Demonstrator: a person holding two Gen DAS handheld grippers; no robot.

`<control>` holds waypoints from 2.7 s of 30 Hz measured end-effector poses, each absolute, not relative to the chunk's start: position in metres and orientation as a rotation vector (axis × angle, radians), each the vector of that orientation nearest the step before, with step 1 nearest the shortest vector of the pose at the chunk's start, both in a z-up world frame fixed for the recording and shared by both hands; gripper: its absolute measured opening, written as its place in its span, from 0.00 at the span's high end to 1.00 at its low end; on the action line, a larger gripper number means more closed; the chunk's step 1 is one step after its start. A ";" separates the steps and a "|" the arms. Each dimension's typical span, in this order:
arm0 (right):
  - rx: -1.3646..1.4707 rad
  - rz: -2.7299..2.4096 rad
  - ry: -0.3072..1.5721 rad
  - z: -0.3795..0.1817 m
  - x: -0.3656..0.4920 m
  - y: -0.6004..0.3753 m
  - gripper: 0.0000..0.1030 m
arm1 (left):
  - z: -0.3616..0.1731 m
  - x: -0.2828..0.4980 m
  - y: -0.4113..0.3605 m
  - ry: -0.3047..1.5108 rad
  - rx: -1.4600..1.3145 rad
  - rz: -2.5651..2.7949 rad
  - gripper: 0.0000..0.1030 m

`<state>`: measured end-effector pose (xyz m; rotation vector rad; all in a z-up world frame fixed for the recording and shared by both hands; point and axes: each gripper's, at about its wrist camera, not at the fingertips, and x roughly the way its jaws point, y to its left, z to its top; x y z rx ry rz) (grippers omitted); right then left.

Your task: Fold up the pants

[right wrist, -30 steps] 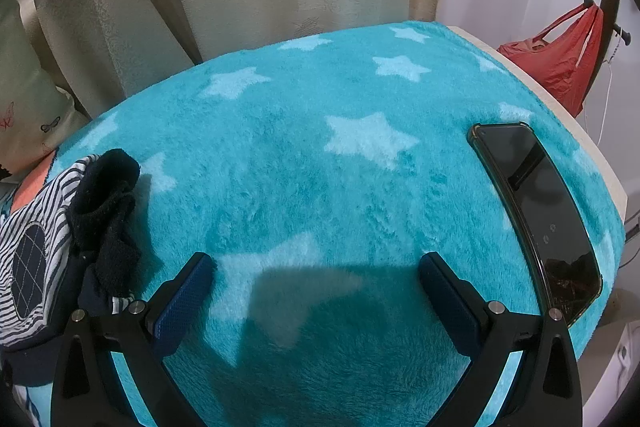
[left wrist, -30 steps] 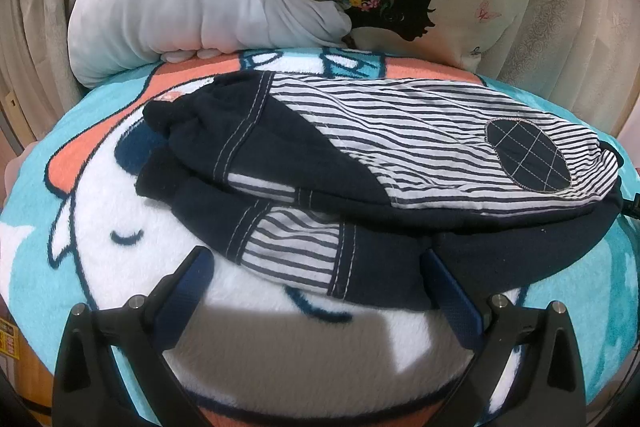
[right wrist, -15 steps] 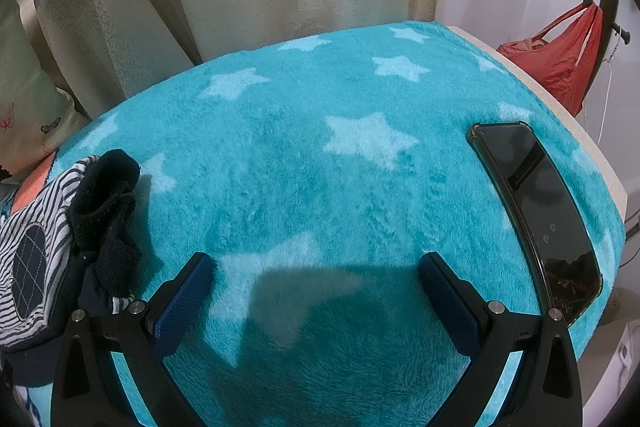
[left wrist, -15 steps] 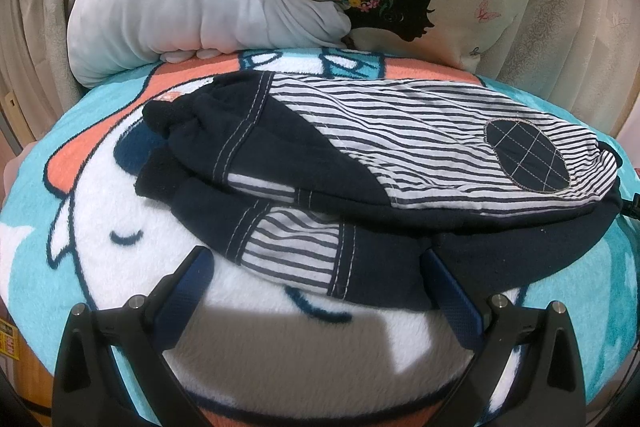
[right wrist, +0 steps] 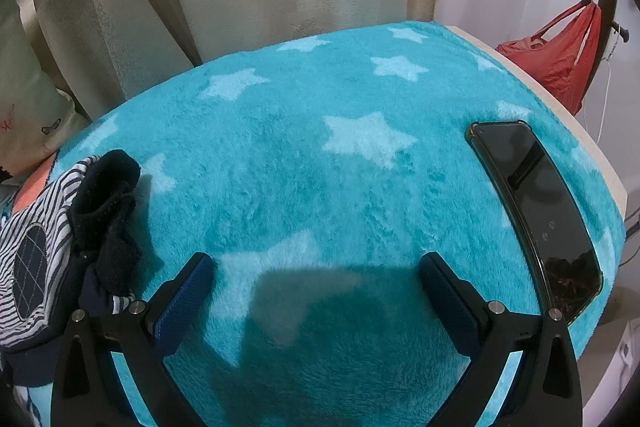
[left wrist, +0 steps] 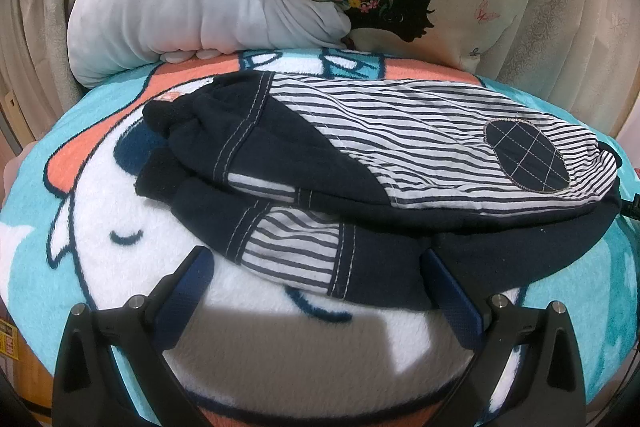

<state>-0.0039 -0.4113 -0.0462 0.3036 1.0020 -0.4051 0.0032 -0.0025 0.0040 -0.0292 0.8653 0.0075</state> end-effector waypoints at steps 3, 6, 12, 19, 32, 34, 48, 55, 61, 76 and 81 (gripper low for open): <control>0.307 -0.404 1.000 -0.046 -0.004 -0.412 0.00 | 0.004 0.003 -0.002 0.862 -0.031 0.006 0.00; 0.306 -0.405 1.001 -0.046 -0.004 -0.411 0.00 | 0.003 0.003 -0.001 0.863 -0.030 0.007 0.00; 0.307 -0.405 1.000 -0.046 -0.003 -0.411 0.00 | 0.003 0.002 0.000 0.861 -0.033 0.004 0.00; 0.305 -0.405 0.999 -0.047 -0.004 -0.411 0.00 | 0.003 0.001 0.000 0.861 -0.038 0.002 0.00; 0.305 -0.407 0.999 -0.047 -0.005 -0.411 0.00 | 0.003 0.001 0.000 0.865 -0.044 -0.001 0.00; 0.305 -0.407 0.999 -0.047 -0.004 -0.410 0.00 | 0.003 0.001 0.000 0.864 -0.045 -0.001 0.00; 0.305 -0.408 0.999 -0.047 -0.004 -0.410 0.00 | 0.003 0.001 0.001 0.867 -0.048 -0.003 0.00; 0.304 -0.409 1.000 -0.047 -0.005 -0.410 0.00 | 0.003 0.000 0.001 0.869 -0.049 -0.007 0.00; 0.316 -0.362 0.986 -0.037 -0.012 -0.415 0.10 | 0.021 -0.008 0.026 0.882 -0.170 -0.071 0.00; 0.722 0.466 1.029 -0.014 -0.017 -0.306 0.31 | 0.053 -0.004 0.086 0.988 -0.519 -0.192 0.00; 0.743 0.437 1.109 -0.036 -0.012 -0.291 0.31 | 0.049 0.009 0.084 1.000 -0.547 -0.227 0.00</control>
